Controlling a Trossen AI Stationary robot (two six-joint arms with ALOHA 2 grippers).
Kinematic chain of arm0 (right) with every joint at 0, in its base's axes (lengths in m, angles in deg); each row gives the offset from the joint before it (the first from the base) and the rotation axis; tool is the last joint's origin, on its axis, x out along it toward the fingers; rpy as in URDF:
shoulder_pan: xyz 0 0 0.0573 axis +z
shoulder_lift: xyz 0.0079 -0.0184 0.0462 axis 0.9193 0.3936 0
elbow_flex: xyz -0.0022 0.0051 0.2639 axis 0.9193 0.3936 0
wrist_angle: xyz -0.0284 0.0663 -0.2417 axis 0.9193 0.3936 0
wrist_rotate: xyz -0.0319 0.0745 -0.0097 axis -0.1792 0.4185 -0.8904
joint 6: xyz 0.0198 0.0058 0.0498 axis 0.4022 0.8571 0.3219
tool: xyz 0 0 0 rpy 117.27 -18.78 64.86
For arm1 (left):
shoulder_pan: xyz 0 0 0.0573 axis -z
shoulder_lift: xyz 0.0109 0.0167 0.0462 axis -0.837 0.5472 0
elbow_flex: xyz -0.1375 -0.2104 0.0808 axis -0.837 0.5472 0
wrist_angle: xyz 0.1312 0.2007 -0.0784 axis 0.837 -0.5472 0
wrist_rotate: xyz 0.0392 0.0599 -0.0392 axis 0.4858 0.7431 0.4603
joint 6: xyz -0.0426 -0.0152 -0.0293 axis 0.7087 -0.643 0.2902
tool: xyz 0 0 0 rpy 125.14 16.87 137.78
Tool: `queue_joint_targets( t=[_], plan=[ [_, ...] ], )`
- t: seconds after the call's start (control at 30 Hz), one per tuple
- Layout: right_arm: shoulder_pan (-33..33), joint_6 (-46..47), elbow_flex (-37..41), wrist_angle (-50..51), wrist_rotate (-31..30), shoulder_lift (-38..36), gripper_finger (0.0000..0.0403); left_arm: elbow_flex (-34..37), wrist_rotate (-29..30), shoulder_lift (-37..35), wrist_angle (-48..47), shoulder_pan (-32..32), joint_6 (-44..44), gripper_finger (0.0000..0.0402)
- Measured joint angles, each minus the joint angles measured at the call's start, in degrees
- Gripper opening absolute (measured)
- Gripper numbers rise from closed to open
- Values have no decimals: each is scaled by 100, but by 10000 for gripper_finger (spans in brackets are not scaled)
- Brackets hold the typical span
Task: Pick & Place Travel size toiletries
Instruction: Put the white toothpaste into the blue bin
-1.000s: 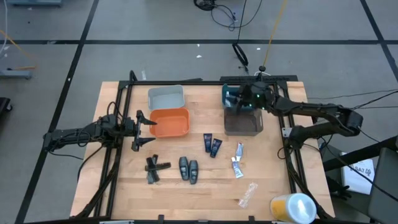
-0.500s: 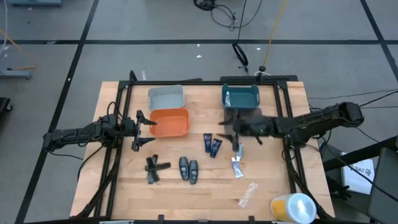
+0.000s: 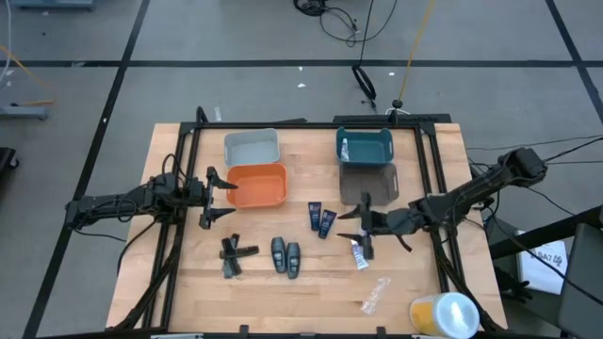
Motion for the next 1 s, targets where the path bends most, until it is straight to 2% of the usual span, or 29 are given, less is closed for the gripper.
queue_joint_targets(
  t=[0.33,1.0],
  plan=[
    [47,424,53,329,28,-2,206,0,0,0,-2,0,0,328],
    [45,257,53,336,31,-2,206,0,0,0,-2,1,0,328]
  ],
)
